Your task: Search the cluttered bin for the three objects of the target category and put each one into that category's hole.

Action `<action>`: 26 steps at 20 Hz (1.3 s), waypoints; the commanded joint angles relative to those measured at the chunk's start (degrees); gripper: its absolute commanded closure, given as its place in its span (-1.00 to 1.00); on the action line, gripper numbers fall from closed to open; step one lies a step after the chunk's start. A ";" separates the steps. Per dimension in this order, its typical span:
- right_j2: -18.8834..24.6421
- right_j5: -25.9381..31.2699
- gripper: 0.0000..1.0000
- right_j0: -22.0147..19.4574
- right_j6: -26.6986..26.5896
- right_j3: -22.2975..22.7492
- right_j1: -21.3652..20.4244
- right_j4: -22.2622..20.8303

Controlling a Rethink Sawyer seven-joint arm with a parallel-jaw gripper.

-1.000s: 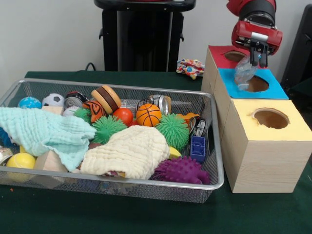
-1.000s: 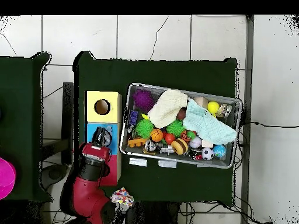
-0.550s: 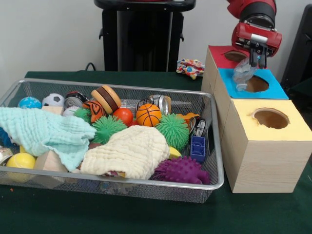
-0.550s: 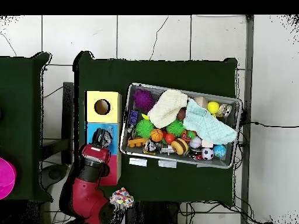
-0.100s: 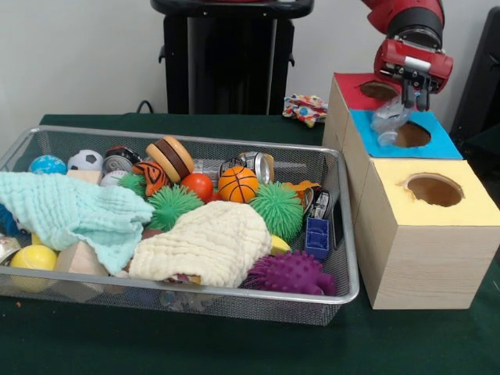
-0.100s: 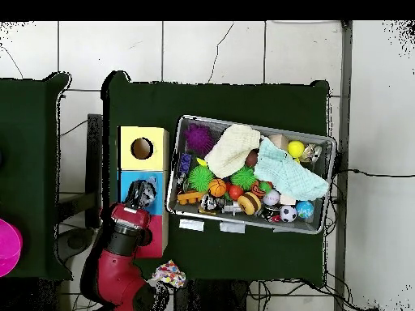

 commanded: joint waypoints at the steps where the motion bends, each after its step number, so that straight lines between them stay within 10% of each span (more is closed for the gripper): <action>1: 3.46 -0.88 -1.00 -0.07 1.46 -3.21 3.08 4.20; 15: 2.94 0.59 -1.00 -1.09 2.92 -3.99 2.76 2.02; 26: 10.23 14.11 -1.00 -14.10 7.42 -5.82 -2.45 -17.35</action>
